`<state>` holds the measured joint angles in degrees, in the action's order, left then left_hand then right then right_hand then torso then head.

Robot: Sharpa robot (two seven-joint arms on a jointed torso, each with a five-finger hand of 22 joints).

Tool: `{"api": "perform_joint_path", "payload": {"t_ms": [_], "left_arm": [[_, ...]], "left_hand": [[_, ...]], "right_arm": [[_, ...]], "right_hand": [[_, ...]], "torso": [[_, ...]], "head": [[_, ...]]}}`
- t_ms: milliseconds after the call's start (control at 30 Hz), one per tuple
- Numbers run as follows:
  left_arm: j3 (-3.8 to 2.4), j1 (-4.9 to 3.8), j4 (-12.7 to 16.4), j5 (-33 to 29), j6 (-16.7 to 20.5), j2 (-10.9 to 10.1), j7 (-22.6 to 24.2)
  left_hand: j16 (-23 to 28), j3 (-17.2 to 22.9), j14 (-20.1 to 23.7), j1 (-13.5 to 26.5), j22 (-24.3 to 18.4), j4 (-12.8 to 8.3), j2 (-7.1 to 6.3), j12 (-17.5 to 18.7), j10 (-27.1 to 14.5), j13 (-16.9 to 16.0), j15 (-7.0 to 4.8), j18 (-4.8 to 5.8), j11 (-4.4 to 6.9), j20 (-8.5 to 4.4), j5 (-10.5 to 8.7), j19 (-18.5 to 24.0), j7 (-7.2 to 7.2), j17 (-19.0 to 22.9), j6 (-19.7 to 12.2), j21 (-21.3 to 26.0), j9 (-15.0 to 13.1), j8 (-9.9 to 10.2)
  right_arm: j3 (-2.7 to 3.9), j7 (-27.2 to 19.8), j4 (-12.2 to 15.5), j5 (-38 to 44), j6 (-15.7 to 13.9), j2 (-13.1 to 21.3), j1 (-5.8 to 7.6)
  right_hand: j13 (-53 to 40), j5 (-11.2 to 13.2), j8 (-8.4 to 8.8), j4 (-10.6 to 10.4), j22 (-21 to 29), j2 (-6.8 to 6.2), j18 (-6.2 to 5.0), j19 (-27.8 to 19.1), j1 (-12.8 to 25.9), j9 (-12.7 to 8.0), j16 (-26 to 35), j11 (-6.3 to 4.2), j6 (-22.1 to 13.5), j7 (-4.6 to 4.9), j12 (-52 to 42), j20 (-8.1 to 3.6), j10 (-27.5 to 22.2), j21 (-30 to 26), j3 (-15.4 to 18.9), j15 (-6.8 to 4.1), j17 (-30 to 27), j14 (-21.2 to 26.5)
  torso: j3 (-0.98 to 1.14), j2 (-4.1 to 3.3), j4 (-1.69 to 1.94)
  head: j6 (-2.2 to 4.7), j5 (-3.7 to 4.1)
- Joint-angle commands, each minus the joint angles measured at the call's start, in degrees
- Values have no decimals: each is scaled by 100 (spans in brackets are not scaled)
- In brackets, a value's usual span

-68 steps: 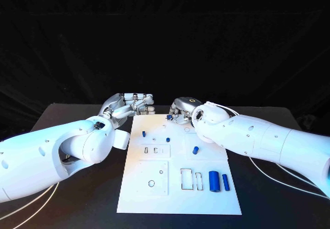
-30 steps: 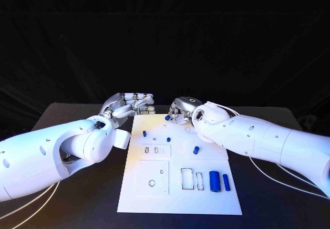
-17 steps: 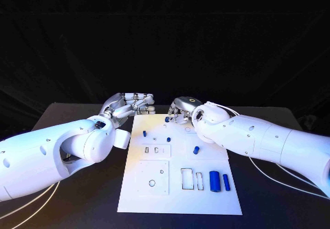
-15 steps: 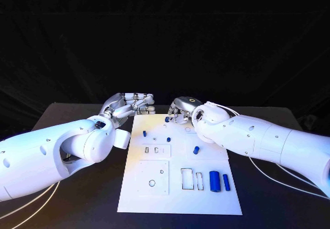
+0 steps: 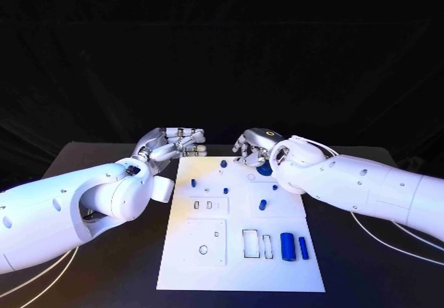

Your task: Assemble the parts on the task board

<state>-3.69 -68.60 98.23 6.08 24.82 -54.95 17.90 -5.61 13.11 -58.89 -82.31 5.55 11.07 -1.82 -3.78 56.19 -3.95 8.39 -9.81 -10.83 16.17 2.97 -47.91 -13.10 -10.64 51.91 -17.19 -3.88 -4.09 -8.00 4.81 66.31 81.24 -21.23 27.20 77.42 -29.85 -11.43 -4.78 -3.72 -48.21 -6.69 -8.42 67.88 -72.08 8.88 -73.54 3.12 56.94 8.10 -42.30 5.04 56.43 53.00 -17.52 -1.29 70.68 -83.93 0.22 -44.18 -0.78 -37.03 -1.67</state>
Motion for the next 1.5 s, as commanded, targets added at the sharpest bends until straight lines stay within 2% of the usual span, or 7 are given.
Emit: {"api": "perform_joint_path", "payload": {"t_ms": [33,167,267,433,600,967,1500], "left_arm": [[-5,-9,-9,-17,-112,-5,40],[-3,-8,-46,-21,-128,-5,33],[0,-6,-76,-26,-137,2,31],[4,-5,-113,-31,-154,22,29],[8,-3,-128,-34,-172,44,25],[14,0,-144,-34,-193,79,19],[14,0,-142,-34,-194,68,18]], "left_hand": [[33,-18,27,46,-6,-2,-18,6,-20,8,17,-72,-6,-18,2,39,-41,-8,-16,39,9,36],[33,-18,27,46,-6,-2,-18,5,-19,8,17,-72,-5,-18,2,39,-41,-8,-16,39,9,36],[33,-18,27,46,-6,-2,-18,5,-19,8,17,-72,-5,-18,2,39,-41,-8,-16,39,9,36],[34,-18,26,45,-7,-4,-18,4,-18,7,17,-72,-4,-18,2,39,-39,-9,-15,40,9,35],[35,-18,26,44,-7,-5,-18,3,-17,7,17,-72,-4,-18,2,39,-38,-9,-14,40,8,34],[37,-16,25,40,-8,-10,-19,2,-16,6,16,-72,-2,-17,3,39,-36,-10,-14,40,8,34],[37,-16,25,40,-8,-10,-19,2,-16,6,16,-72,-2,-17,3,39,-36,-10,-14,40,8,34]], "right_arm": [[16,-77,413,-603,77,334,100],[36,-21,920,-910,465,866,234],[45,61,1070,-960,712,1129,298],[50,186,940,-831,941,1302,336],[48,242,712,-679,986,1218,280],[37,279,209,-429,989,828,82],[33,266,-96,-333,1046,565,-95]], "right_hand": [[-17,-113,58,-28,49,-108,-58,-36,54,-21,48,63,-102,48,-46,17,46,-77,113,56,-43,-119],[-62,-222,88,-81,-276,-189,4,195,108,-37,-199,91,-199,86,-141,43,177,201,302,78,231,-228],[-258,-315,64,-101,-692,-211,80,475,67,-30,-483,65,-216,64,-424,31,333,573,508,63,543,-323],[-3551,-515,-100,-165,-1809,-87,308,1049,-79,35,-1376,89,-309,53,-3189,45,1750,1577,970,78,1574,-536],[-4628,-567,-182,-192,-2358,-43,407,1292,-155,62,-1646,134,-463,119,-3952,78,2336,2063,1197,132,1932,-607],[-4647,-612,-229,-202,-2399,41,407,1287,-222,77,-1646,154,-529,141,-3968,103,2289,2089,1246,154,1932,-607],[-4632,-619,-238,-200,-2386,72,401,1272,-247,79,-1646,161,-554,148,-3956,110,2261,2073,1247,161,1932,-607]], "torso": [[1,55,-70],[8,108,-120],[13,149,-152],[24,181,-185],[24,177,-166],[35,140,-114],[37,150,-118]], "head": [[41,-13],[57,-6],[57,9],[52,17],[48,9],[28,29],[-46,13]]}}
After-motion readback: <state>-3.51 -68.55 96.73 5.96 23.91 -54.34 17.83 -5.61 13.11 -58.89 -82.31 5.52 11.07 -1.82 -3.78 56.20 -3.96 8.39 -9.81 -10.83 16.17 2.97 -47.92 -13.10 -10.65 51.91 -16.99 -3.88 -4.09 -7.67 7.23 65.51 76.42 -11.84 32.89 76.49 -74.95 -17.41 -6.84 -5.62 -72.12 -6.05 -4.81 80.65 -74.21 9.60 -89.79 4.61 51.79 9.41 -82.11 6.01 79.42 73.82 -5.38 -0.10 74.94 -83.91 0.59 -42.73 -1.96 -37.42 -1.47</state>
